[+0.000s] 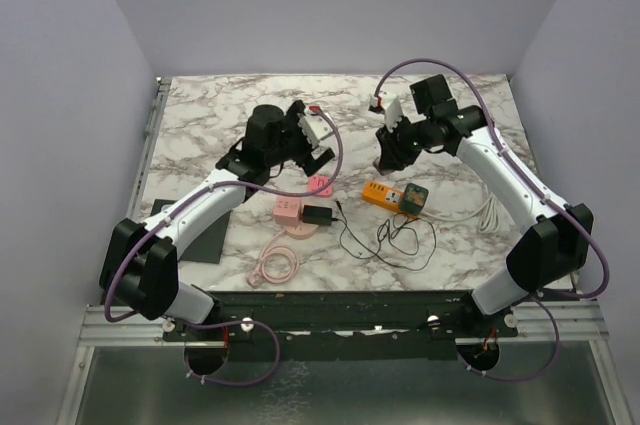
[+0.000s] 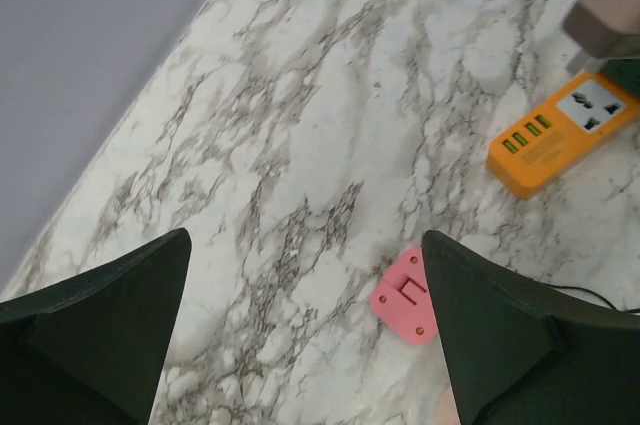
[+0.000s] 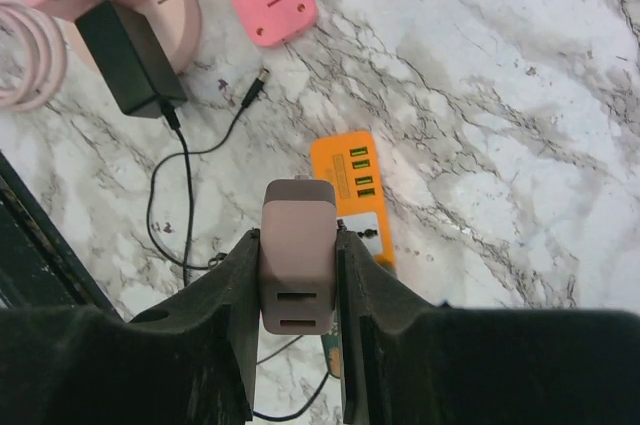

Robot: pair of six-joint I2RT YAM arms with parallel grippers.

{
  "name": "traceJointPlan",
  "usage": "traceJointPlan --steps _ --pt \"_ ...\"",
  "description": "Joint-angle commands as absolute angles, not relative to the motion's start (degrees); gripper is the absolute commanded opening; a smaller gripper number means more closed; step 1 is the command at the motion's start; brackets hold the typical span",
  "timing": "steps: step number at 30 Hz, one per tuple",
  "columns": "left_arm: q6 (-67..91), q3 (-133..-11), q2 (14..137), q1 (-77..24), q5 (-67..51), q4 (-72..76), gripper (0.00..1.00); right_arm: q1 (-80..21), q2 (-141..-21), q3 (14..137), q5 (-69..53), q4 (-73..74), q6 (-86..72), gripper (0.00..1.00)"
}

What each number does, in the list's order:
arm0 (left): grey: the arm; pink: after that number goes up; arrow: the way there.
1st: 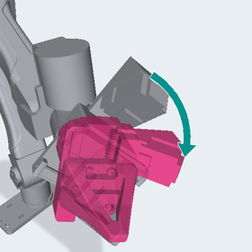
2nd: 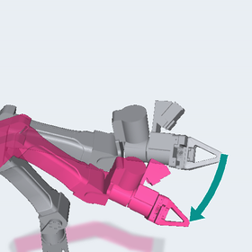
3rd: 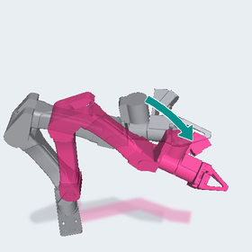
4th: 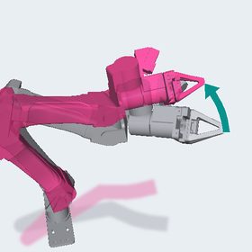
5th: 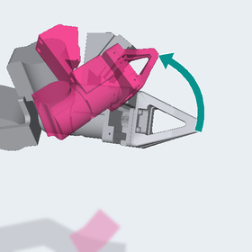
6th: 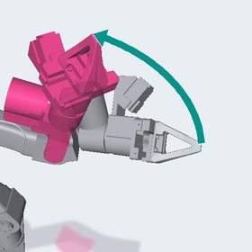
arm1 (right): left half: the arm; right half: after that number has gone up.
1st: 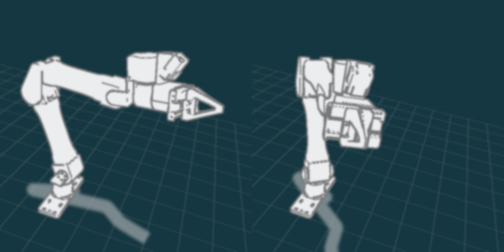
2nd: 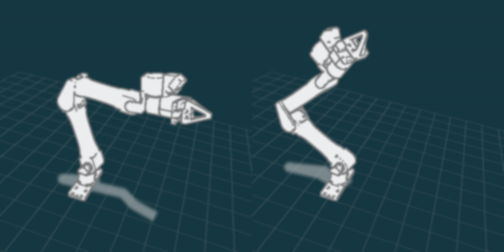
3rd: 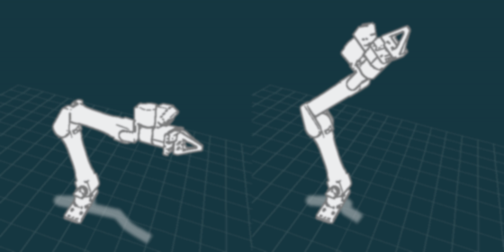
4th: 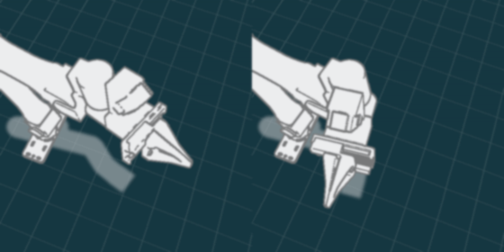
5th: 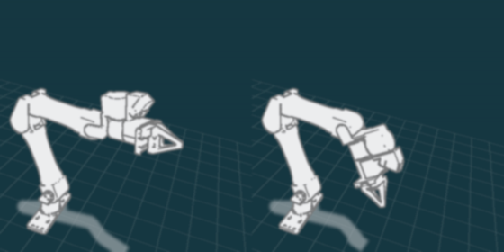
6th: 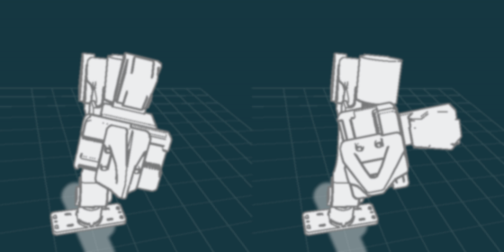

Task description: Insert the plug

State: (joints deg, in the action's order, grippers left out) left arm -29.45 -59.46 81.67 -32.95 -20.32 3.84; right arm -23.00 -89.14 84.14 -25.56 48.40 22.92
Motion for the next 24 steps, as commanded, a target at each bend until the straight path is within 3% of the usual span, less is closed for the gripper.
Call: traceJointPlan --steps 1,24 --pt "-19.0 -62.2 83.1 -27.2 -20.7 0.1 0.99 -24.7 -92.6 87.0 -20.8 55.3 30.7 0.01" --pt "-26.6 -56.0 82.5 -24.9 -20.1 -5.8 0.99 -31.9 -105.0 91.2 -5.7 65.3 36.5 0.00"
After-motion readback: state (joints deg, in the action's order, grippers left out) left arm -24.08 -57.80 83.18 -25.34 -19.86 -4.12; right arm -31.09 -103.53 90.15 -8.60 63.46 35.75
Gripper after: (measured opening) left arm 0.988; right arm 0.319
